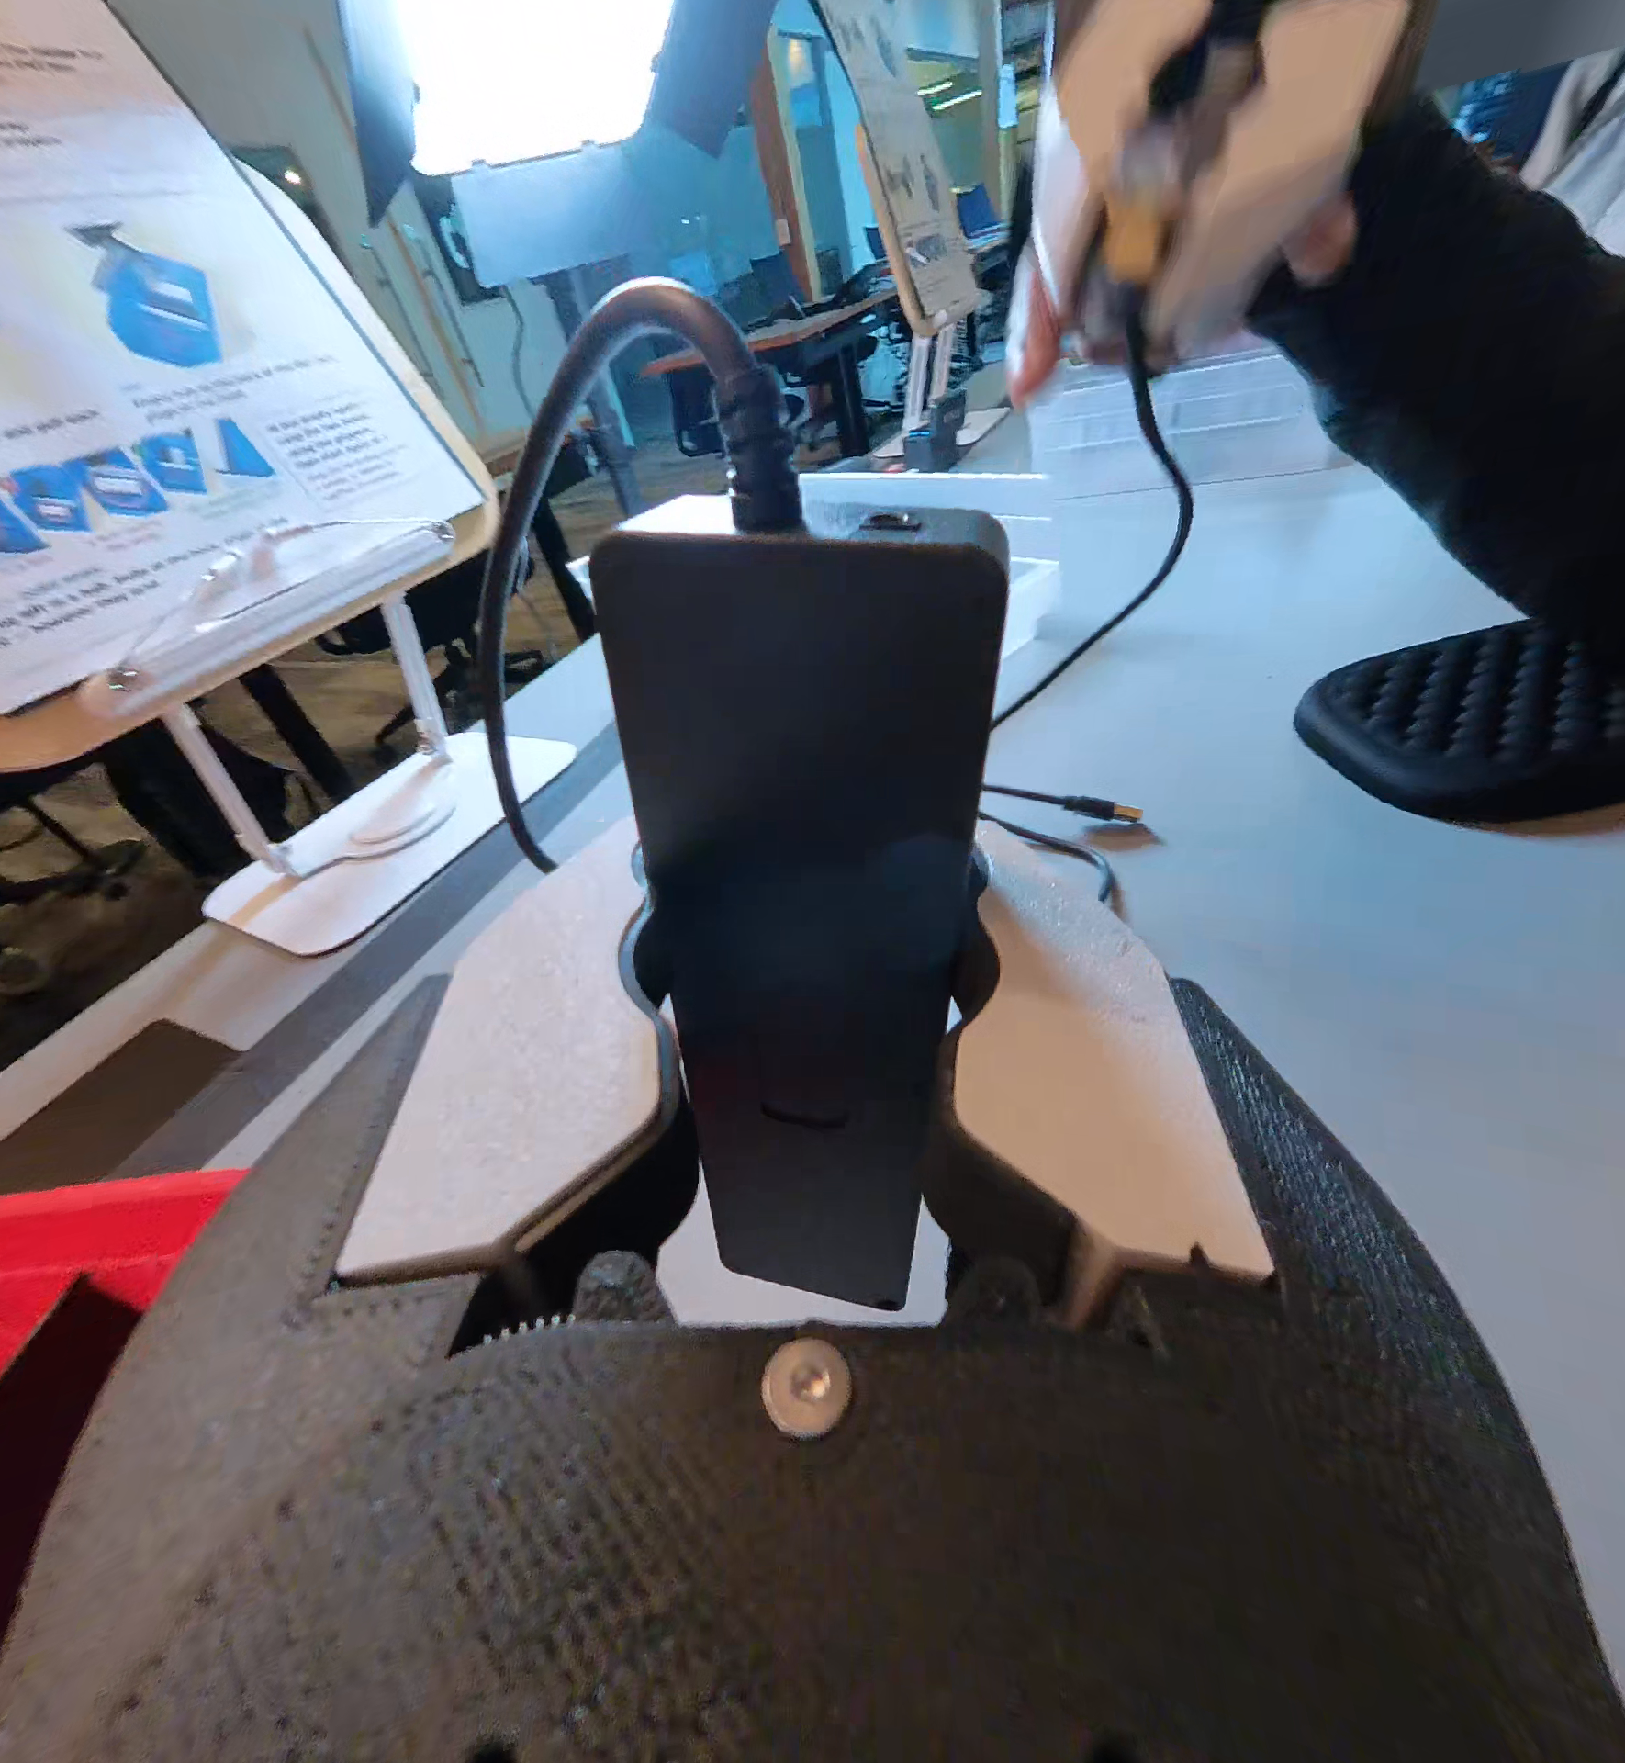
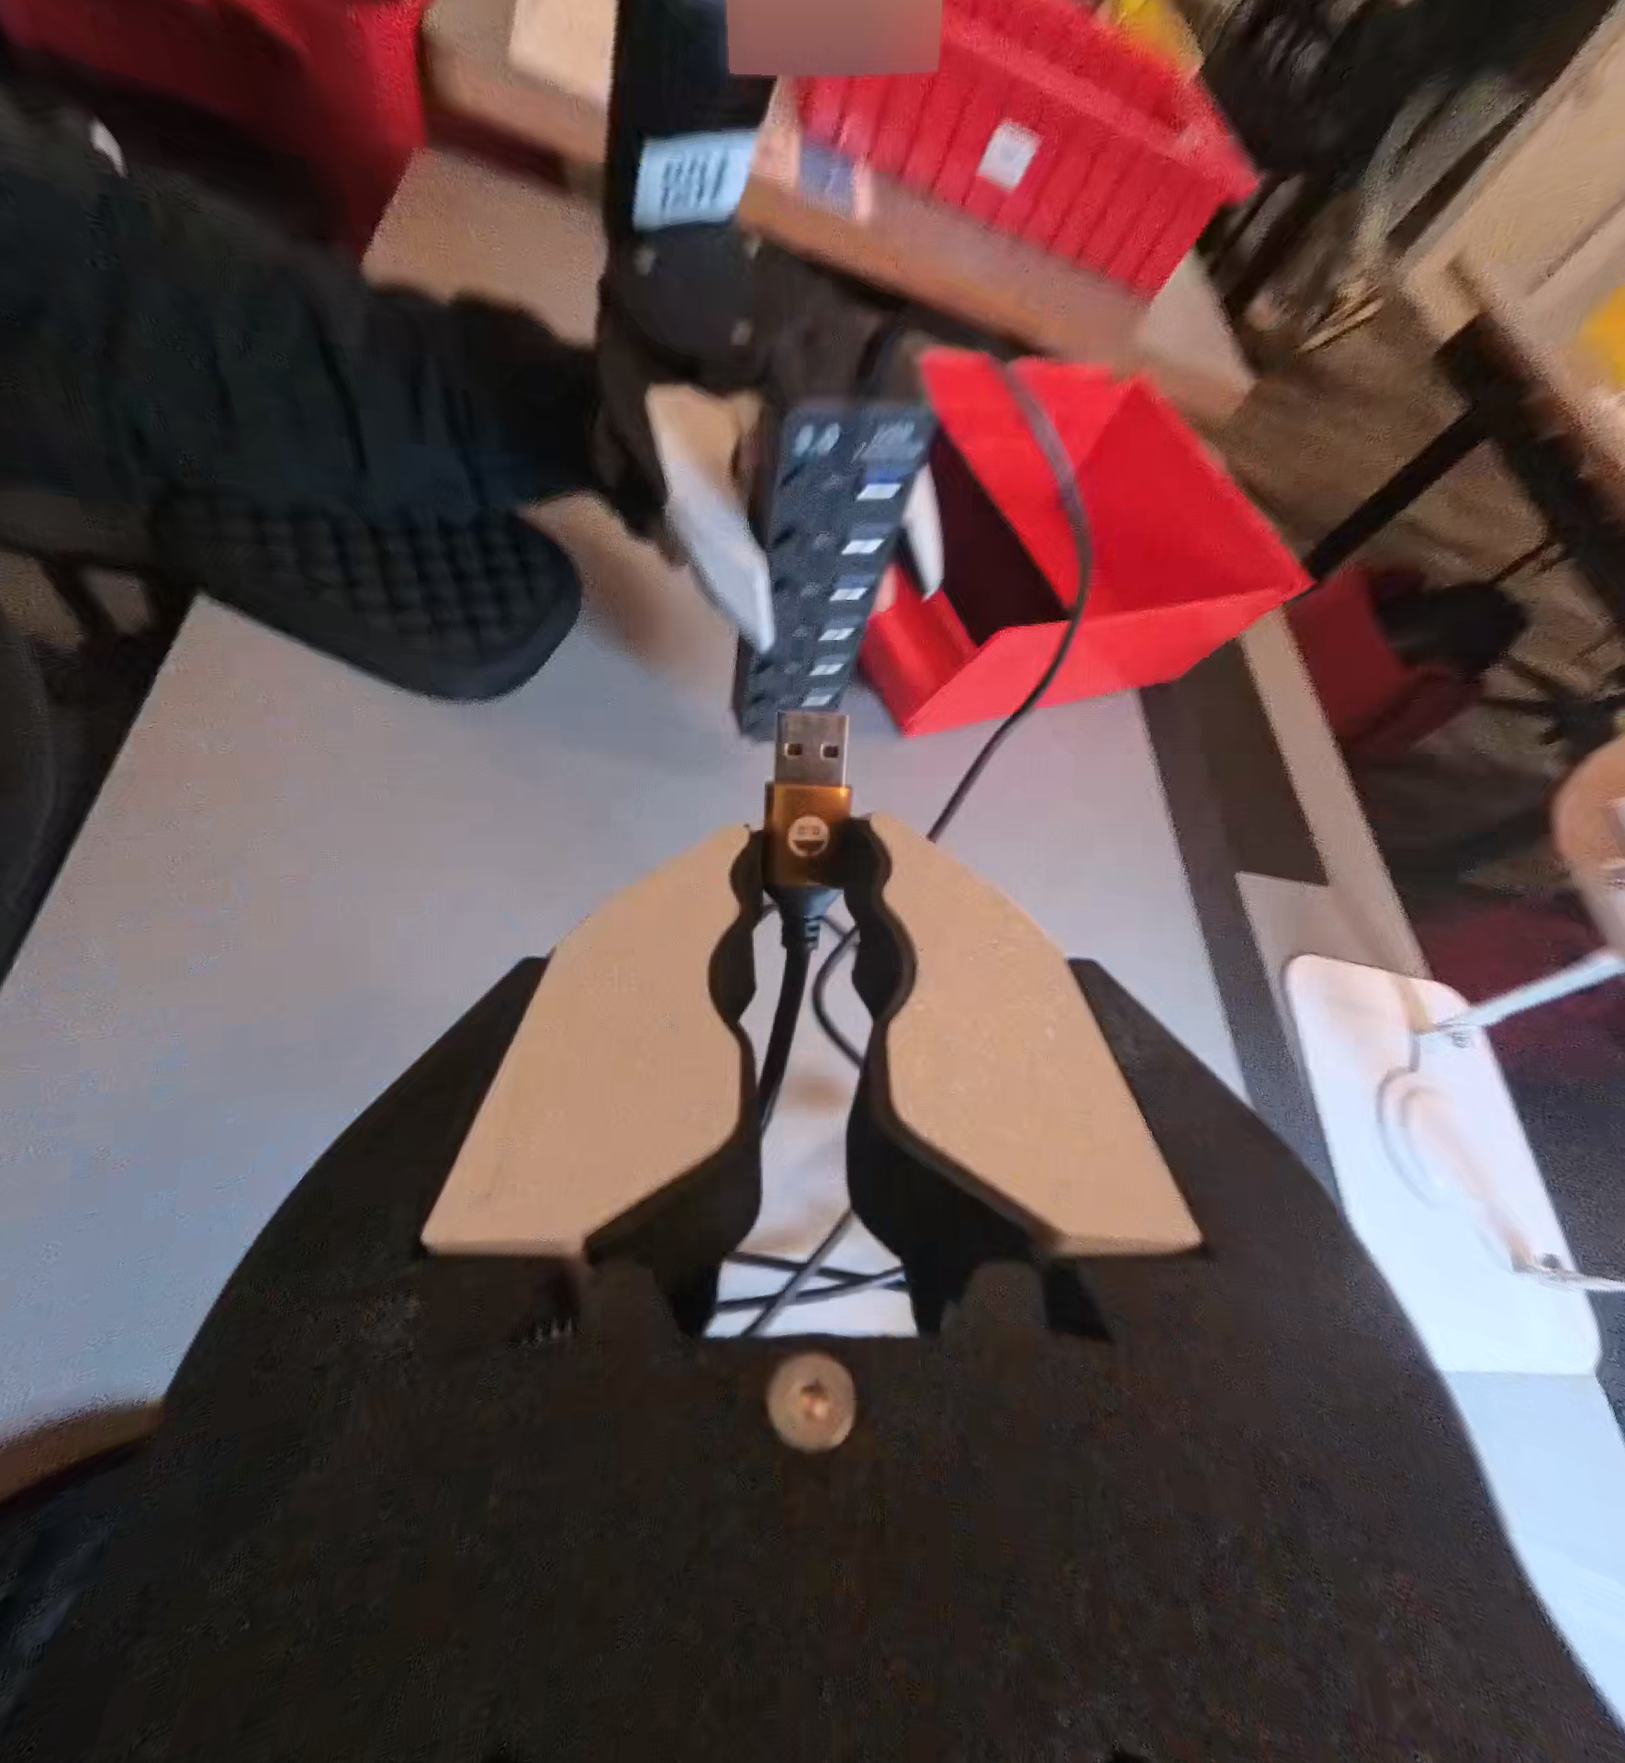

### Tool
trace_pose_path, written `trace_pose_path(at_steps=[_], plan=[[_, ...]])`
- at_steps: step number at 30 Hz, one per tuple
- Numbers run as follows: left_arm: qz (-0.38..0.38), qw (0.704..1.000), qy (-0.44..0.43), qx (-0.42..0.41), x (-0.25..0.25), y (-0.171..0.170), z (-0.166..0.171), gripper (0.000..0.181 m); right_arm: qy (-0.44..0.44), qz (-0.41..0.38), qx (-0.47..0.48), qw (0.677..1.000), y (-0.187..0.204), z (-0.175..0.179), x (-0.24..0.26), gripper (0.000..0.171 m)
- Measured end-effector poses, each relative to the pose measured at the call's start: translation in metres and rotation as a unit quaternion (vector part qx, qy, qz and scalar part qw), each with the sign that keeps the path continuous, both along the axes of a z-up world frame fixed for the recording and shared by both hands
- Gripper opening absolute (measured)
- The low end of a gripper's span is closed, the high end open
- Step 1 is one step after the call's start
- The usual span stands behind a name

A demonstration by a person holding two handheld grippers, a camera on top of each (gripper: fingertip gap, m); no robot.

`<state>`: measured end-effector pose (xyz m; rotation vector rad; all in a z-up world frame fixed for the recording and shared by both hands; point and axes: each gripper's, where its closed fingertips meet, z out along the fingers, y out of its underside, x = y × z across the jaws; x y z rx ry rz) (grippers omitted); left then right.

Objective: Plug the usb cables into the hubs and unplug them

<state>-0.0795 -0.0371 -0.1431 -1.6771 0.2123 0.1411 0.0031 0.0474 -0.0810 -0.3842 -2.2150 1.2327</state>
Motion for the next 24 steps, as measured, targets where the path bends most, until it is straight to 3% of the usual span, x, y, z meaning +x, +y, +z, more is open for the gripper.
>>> trace_pose_path(at_steps=[3, 5, 8, 11, 18, 21, 24], plan=[[-0.034, 0.999, -0.010, -0.005, 0.021, 0.010, -0.003, 0.058, 0.138, -0.106, -0.076, 0.982, 0.057, 0.068, 0.000, 0.017], [-0.058, 0.998, -0.018, -0.005, 0.036, 0.017, -0.004, 0.058, 0.238, -0.197, -0.141, 0.941, 0.106, 0.113, 0.006, 0.016], [-0.083, 0.996, -0.021, -0.011, 0.054, 0.025, -0.007, 0.058, 0.325, -0.278, -0.174, 0.887, 0.160, 0.138, 0.018, 0.016], [-0.093, 0.995, -0.018, -0.021, 0.063, 0.031, -0.013, 0.058, 0.347, -0.336, -0.146, 0.863, 0.199, 0.115, -0.001, 0.017], [-0.093, 0.995, -0.024, -0.035, 0.064, 0.035, -0.027, 0.059, 0.097, -0.404, -0.131, 0.900, 0.253, -0.022, -0.074, 0.016], [-0.093, 0.994, -0.030, -0.040, 0.062, 0.035, -0.030, 0.058, 0.055, -0.421, -0.092, 0.901, 0.255, -0.042, -0.077, 0.018], [-0.090, 0.994, -0.030, -0.046, 0.060, 0.036, -0.033, 0.058, 0.051, -0.408, -0.101, 0.906, 0.242, -0.030, -0.074, 0.040]])
